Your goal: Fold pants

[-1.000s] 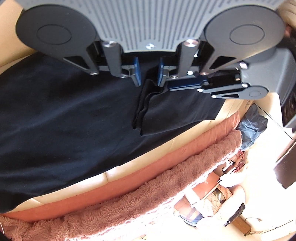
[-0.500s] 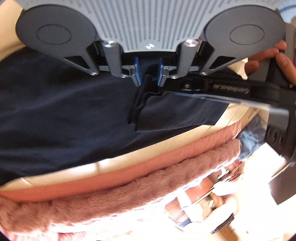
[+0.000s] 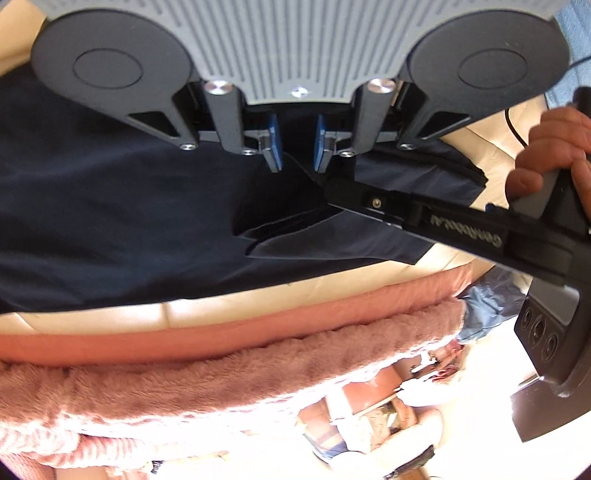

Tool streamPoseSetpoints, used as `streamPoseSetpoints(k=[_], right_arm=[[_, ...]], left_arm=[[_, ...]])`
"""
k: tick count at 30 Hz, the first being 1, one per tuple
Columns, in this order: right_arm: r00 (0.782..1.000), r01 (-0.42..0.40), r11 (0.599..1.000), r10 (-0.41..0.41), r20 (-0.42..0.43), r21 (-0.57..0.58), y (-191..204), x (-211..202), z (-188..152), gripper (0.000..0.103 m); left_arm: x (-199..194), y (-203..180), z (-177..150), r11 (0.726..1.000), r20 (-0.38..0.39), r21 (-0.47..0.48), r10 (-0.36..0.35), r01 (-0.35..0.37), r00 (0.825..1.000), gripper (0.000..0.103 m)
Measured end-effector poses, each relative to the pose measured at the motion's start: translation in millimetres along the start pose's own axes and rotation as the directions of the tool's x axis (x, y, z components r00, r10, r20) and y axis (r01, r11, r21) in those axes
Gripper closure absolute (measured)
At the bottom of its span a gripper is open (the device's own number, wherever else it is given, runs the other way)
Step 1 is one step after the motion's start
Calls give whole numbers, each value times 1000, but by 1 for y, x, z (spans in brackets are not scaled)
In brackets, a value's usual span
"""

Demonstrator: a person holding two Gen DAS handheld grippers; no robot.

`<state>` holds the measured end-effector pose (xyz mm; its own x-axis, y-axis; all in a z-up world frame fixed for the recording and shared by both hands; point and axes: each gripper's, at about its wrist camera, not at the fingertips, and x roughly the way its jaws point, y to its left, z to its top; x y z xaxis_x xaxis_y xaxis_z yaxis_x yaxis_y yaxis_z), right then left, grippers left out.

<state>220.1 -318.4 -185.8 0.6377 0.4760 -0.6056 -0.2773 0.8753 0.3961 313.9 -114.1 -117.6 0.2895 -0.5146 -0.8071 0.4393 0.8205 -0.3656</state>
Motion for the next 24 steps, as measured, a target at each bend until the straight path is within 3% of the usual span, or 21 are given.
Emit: streamPoseSetpoints(k=[8,10,15,18,24], right_arm=[[998,-50,999,49,-28,-10,-8,16,8,86],[998,-57,998,56,-22,-36,-7,15,10,78],[995,-79,997,79,-57,-9,-11,24,9,77],[991,-110,994,111,-79,18,-14,23,9,99],[987,-121,990,127,-96,68,-16,6,8,103]], left_arm=[[-4,6,5,999,-23,14,-44,45,999,98],[-5,5,5,1000,-18,18,-25,26,1000,98],[-9,6,4,1000,16,-5,-20,20,1000,100],[-12,4,6,1000,34,-4,-18,18,999,102],[-20,-5,12,997,36,66,-37,34,999,101]])
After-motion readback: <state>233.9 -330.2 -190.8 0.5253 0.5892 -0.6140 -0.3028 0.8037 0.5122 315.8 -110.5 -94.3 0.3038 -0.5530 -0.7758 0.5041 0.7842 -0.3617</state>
